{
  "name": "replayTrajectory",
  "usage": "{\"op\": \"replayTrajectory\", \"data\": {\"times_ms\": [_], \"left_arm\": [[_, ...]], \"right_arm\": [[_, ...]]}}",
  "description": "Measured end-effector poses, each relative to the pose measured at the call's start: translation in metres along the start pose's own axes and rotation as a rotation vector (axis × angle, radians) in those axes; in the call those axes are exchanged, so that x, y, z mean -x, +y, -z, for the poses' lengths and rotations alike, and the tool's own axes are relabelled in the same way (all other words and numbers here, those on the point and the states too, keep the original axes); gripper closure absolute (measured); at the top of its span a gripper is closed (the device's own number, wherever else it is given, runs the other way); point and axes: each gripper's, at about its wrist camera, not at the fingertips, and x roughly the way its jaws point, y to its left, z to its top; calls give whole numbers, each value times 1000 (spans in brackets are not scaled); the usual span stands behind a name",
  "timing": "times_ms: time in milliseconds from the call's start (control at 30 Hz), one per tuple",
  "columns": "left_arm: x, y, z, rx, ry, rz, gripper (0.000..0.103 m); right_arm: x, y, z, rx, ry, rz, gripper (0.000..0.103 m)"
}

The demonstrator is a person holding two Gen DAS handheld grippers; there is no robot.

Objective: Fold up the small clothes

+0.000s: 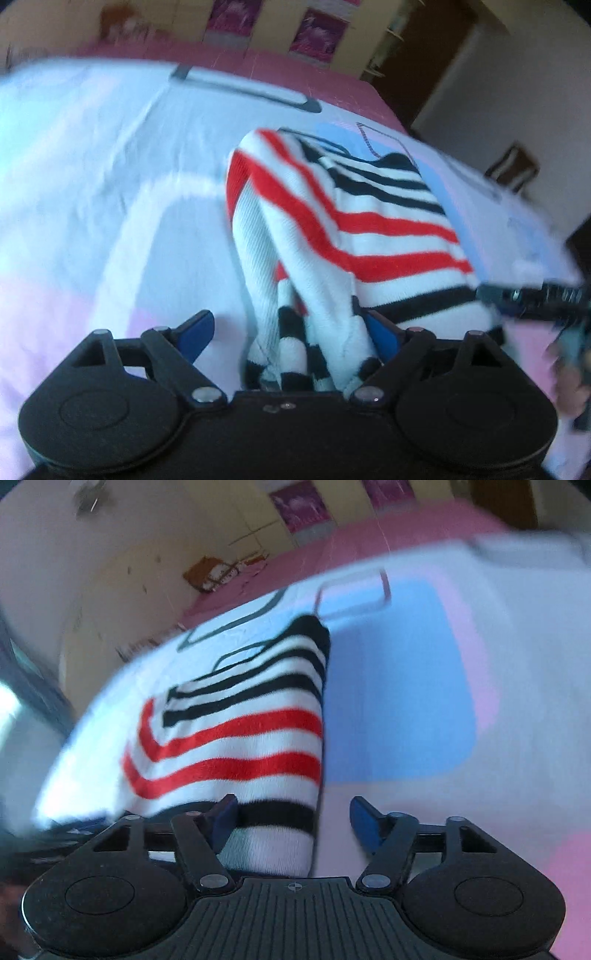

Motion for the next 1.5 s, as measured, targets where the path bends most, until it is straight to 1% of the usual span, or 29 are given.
{"op": "replayTrajectory", "data": {"times_ms": [33, 67, 167, 233, 267, 300, 400, 533, 633, 700, 800, 833, 900, 967, 1000, 1133, 1500], "left_arm": [[-1, 5, 0, 18, -6, 21, 16], [-2, 6, 0, 14, -8, 30, 16], [-5, 3, -5, -21, 0, 38, 18], [-8, 0, -7, -35, 8, 50, 21], [-9, -3, -9, -41, 12, 67, 27], [-13, -6, -11, -48, 20, 85, 28], [-20, -13, -15, -62, 20, 69, 31], [-22, -17, -17, -59, 16, 46, 36], [-21, -18, -18, -59, 9, 38, 42], [-20, -18, -18, -61, 4, 37, 49], [-18, -18, -18, -62, 2, 35, 52], [-18, -18, -17, -63, 0, 33, 53], [-17, -20, -17, -68, -6, 28, 58], [-15, -23, -16, -76, -15, 20, 61], [-13, -25, -16, -81, -17, 16, 62], [-11, -27, -15, -90, -21, 8, 65], [-4, -31, -17, -110, -36, 1, 70]], "right_arm": [[-1, -8, -1, -42, 12, -43, 41], [-4, -14, -1, -77, 26, -77, 41], [-9, -28, -3, -155, 37, -153, 41], [-10, -31, -5, -179, 37, -181, 41], [-12, -31, -7, -191, 37, -194, 41], [-13, -32, -7, -197, 36, -203, 41], [-18, -28, -11, -186, 39, -216, 41], [-20, -23, -13, -157, 38, -208, 42], [-25, -19, -13, -145, 32, -195, 43], [-28, -16, -14, -135, 34, -188, 43], [-30, -13, -15, -117, 41, -179, 45], [-31, -12, -16, -110, 42, -177, 46], [-32, -9, -16, -88, 39, -166, 49], [-30, -3, -15, -46, 28, -150, 56], [-29, 1, -15, -24, 24, -138, 57], [-24, 14, -12, 39, 12, -96, 60], [-20, 25, -8, 79, -10, -60, 62]]}}
